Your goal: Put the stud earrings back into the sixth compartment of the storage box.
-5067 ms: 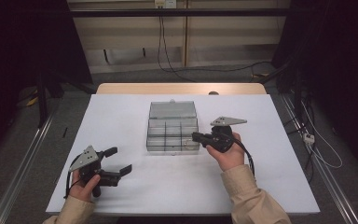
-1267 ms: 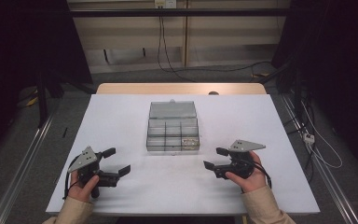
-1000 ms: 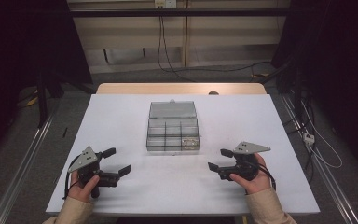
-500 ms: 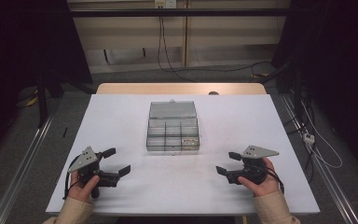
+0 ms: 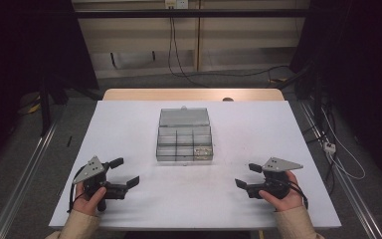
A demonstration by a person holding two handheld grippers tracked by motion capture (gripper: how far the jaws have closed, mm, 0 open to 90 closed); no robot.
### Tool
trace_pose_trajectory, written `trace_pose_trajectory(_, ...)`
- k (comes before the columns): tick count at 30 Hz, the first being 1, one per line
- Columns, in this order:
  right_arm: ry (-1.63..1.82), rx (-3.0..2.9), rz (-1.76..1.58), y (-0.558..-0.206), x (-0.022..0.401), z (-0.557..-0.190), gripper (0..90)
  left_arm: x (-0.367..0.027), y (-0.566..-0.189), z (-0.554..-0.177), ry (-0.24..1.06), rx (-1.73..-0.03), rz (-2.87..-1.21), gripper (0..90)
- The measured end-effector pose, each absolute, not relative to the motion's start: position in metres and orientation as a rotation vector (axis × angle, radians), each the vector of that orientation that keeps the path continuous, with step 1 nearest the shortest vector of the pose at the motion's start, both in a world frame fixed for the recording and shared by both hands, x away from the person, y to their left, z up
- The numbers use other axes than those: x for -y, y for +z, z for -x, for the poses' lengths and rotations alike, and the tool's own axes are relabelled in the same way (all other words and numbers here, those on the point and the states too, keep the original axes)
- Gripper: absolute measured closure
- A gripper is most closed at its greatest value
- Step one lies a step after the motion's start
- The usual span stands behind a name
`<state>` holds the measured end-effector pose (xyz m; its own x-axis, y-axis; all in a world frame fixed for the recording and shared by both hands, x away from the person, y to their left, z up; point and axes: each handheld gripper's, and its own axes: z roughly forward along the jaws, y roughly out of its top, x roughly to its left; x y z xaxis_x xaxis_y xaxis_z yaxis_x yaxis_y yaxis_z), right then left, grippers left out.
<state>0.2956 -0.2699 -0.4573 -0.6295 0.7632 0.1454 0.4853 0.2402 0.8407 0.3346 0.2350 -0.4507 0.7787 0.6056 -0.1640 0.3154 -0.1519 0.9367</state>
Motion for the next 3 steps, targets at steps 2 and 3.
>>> trace_pose_trajectory(2,1.334,-2.226,-1.158,-0.4577,0.2702,-0.2962,18.9,-0.2349,-0.4508,-0.3346,0.297,-0.722,-1.758,4.1)
trace_pose_trajectory(3,1.331,-2.224,-1.160,-0.4580,0.2705,-0.2966,18.8,-0.2350,-0.4510,-0.3347,0.297,-0.722,-1.758,4.1)
